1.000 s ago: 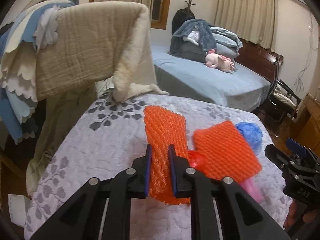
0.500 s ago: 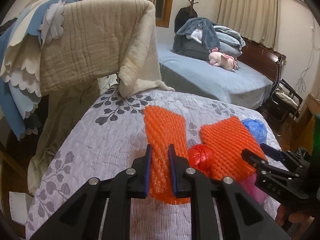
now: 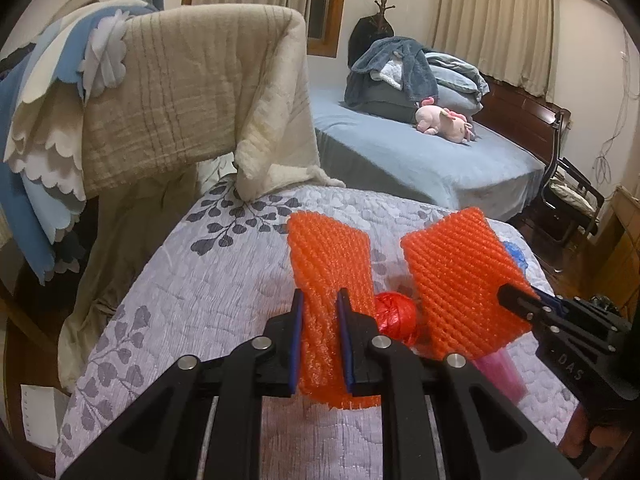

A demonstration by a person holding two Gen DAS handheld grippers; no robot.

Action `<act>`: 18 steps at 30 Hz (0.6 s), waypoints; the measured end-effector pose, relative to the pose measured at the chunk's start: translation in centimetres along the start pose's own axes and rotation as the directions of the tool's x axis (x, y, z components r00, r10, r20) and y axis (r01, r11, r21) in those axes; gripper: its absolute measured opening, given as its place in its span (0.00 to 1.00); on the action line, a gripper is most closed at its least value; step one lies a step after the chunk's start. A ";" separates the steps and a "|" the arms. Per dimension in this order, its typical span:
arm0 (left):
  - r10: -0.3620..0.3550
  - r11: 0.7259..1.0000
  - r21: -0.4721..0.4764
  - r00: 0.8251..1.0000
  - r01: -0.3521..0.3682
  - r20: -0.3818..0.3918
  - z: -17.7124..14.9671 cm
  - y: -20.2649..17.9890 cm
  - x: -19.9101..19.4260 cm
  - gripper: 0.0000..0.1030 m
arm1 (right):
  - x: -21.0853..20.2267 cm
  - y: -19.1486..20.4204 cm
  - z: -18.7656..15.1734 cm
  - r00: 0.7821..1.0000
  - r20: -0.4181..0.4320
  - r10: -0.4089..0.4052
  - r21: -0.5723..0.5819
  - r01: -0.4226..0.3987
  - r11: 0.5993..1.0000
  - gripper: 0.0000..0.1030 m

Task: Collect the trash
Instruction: 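Lift both orange mesh pieces and carry them over the bin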

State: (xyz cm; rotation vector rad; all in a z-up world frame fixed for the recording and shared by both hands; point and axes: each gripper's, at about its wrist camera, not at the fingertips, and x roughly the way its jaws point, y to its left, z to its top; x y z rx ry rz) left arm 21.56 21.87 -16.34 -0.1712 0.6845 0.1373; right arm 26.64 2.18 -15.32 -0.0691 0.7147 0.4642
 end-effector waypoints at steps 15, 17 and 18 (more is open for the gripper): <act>-0.039 0.998 0.052 0.999 0.037 0.031 0.8 -3.3 -2.3 0.16 | -5.0 -1.5 1.5 0.997 0.077 -0.023 0.025 0.021 0.999 0.13; -0.049 0.997 0.060 0.998 0.047 0.032 0.9 -3.9 -2.5 0.16 | -5.7 -1.8 1.5 0.996 0.084 -0.030 0.030 0.027 0.999 0.13; -0.055 0.997 0.065 0.998 0.053 0.033 1.0 -4.3 -2.6 0.16 | -6.1 -2.1 1.5 0.996 0.087 -0.033 0.035 0.030 0.999 0.13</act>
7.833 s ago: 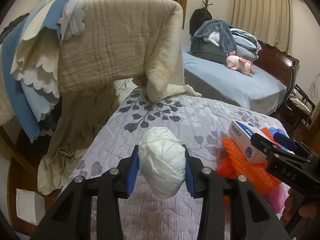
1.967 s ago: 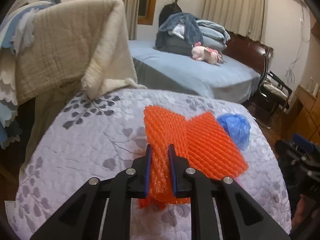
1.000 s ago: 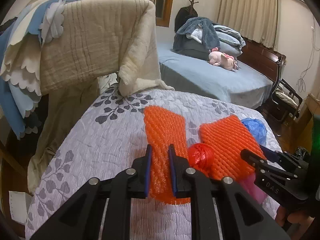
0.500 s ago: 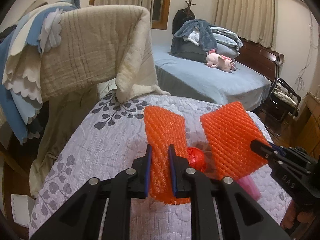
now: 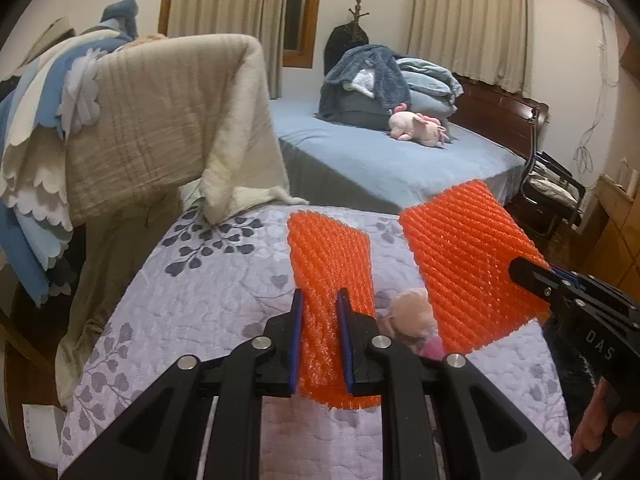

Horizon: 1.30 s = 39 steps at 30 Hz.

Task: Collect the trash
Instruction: 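Lift both orange mesh pieces and carry them over the bin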

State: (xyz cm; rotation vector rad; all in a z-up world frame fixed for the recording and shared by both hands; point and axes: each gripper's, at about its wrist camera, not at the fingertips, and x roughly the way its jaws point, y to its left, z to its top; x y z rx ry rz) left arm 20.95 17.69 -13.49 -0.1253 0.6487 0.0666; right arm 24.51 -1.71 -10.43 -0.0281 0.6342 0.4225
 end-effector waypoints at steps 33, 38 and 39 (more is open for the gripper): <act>-0.248 0.955 0.166 0.969 0.246 -0.009 0.2 -15.9 -2.0 0.16 | -12.2 -12.0 -2.6 0.970 0.063 -0.234 0.136 0.224 0.965 0.13; -0.291 0.939 0.188 0.956 0.290 -0.018 0.0 -18.5 -2.2 0.16 | -13.7 -13.7 -3.3 0.960 0.064 -0.274 0.155 0.262 0.953 0.13; -0.300 0.935 0.193 0.954 0.299 -0.020 -0.1 -19.0 -2.3 0.16 | -14.0 -14.1 -3.5 0.957 0.063 -0.283 0.159 0.270 0.950 0.13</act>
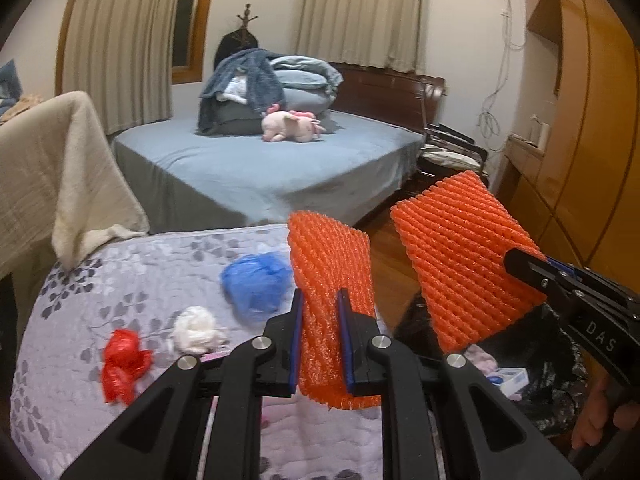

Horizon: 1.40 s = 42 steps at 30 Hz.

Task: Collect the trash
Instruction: 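Lift both orange mesh pieces and carry them over the bin, then open both tools to drop the orange mesh pieces into the bin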

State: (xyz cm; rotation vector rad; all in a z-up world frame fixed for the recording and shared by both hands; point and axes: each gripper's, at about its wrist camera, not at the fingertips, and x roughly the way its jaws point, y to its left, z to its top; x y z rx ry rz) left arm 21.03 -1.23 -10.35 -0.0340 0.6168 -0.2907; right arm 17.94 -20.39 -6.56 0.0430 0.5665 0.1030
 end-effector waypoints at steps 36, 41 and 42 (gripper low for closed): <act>-0.301 0.938 0.149 0.948 0.314 -0.108 -1.0 -17.6 6.9 0.16 | -4.5 -14.5 -5.6 0.944 -0.066 -0.323 0.150 0.330 0.932 0.13; -0.319 0.926 0.163 0.938 0.339 -0.138 -1.5 -19.0 8.1 0.19 | -4.3 -15.8 -6.8 0.930 -0.096 -0.355 0.161 0.367 0.916 0.16; -0.320 0.926 0.165 0.937 0.341 -0.141 -1.6 -19.2 8.2 0.22 | -4.2 -16.0 -7.0 0.924 -0.102 -0.368 0.161 0.380 0.911 0.18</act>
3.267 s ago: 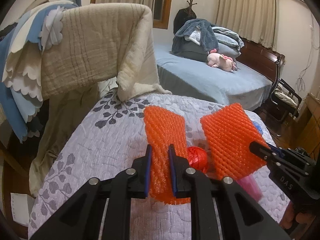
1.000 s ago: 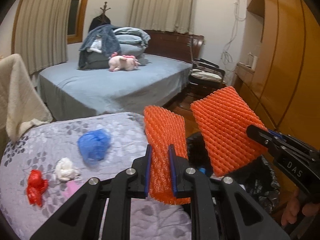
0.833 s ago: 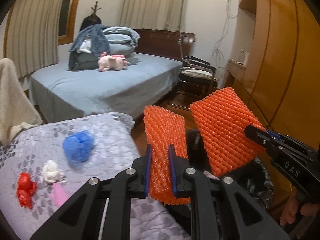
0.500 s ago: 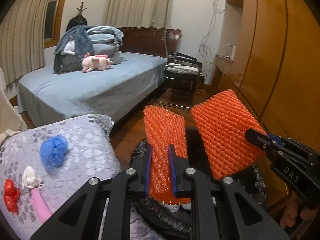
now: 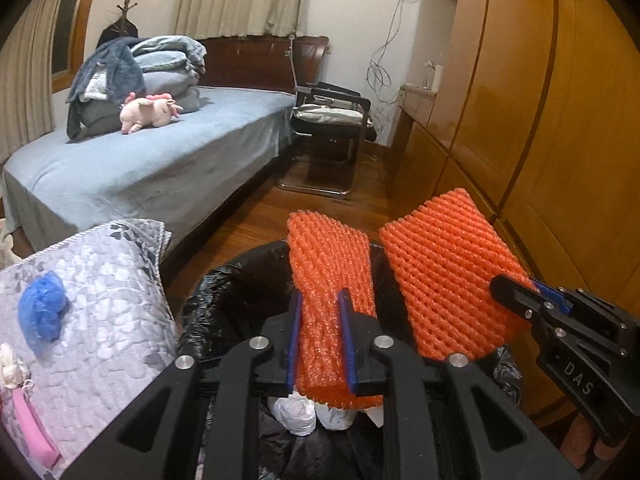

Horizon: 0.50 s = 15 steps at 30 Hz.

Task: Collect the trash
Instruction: 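Open both tools to drop the orange mesh pieces into the bin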

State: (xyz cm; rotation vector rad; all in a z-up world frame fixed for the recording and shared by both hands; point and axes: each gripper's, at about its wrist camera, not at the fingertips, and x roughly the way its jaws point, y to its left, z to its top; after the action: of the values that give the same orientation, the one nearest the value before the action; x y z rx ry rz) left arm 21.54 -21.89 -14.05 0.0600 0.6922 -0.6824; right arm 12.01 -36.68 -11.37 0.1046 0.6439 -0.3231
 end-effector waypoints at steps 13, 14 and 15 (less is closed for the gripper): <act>0.091 0.994 -0.059 0.995 -0.089 0.030 -0.5 4.5 -2.7 0.73 | -0.3 0.0 -0.4 0.997 0.040 -0.067 0.009 0.067 0.998 0.92; 0.105 0.992 -0.068 0.994 -0.102 0.035 -0.4 5.3 -3.2 0.77 | -0.4 0.3 -0.3 0.997 0.046 -0.068 0.004 0.068 0.998 0.93; 0.131 0.989 -0.081 0.990 -0.127 0.045 -0.5 6.2 -4.0 0.79 | -0.4 0.7 -0.2 0.997 0.044 -0.059 -0.001 0.059 0.998 0.95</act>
State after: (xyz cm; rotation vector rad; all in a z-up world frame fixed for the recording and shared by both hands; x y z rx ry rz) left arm 22.68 -14.63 -13.08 0.0153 0.6599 -0.5303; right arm 11.80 -35.89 -11.30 0.0766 0.6045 -0.3811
